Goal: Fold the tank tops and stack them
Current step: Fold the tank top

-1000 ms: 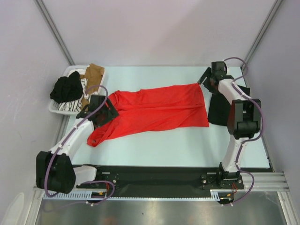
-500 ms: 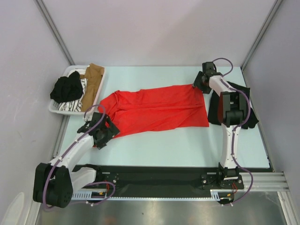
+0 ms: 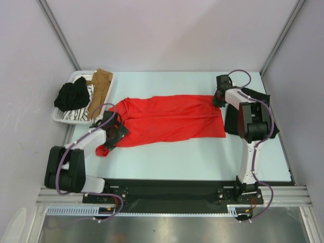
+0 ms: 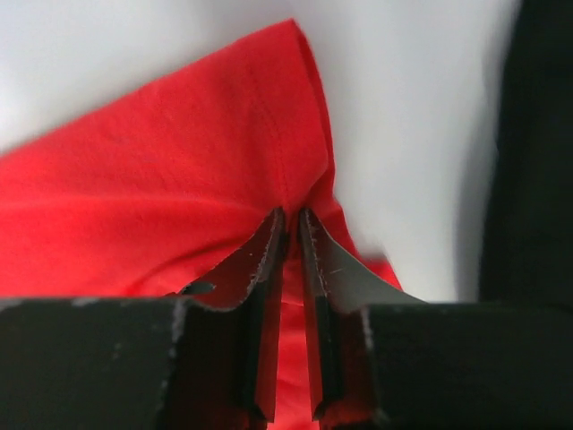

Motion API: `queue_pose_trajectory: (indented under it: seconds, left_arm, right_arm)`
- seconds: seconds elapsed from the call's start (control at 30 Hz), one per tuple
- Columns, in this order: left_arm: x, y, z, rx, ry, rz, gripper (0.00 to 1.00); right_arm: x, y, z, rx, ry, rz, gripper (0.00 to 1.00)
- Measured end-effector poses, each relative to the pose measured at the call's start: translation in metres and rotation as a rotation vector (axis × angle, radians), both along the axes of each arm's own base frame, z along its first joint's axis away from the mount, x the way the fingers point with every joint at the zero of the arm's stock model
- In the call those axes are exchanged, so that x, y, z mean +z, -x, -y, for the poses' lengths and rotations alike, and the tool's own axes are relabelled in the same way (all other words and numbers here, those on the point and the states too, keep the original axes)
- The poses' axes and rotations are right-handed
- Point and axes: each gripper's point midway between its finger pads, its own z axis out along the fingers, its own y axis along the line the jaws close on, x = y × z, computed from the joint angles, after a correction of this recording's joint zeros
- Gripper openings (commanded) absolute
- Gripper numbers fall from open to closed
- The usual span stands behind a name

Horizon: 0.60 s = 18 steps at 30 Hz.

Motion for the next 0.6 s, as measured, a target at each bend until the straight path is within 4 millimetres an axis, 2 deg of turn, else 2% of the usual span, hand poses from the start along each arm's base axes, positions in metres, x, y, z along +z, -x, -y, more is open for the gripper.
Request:
queue_pose_trajectory:
  seconds: [0.17, 0.3, 0.5, 0.6]
  left_arm:
    - [-0.001, -0.048, 0.003, 0.009, -0.020, -0.012, 0.92]
    - [0.002, -0.105, 0.013, 0.002, -0.012, 0.018, 0.92]
    - [0.005, -0.164, 0.033, -0.027, -0.005, 0.051, 0.91]
    - [0.006, -0.198, 0.048, -0.051, 0.002, 0.068, 0.90]
  right_arm:
    - [-0.002, 0.045, 0.000, -0.013, 0.015, -0.044, 0.18]
    - [-0.004, 0.074, -0.007, -0.012, 0.036, -0.068, 0.17]
    - [-0.006, 0.125, -0.026, -0.011, 0.069, -0.092, 0.18]
    - [-0.007, 0.156, -0.042, 0.004, 0.068, -0.103, 0.19]
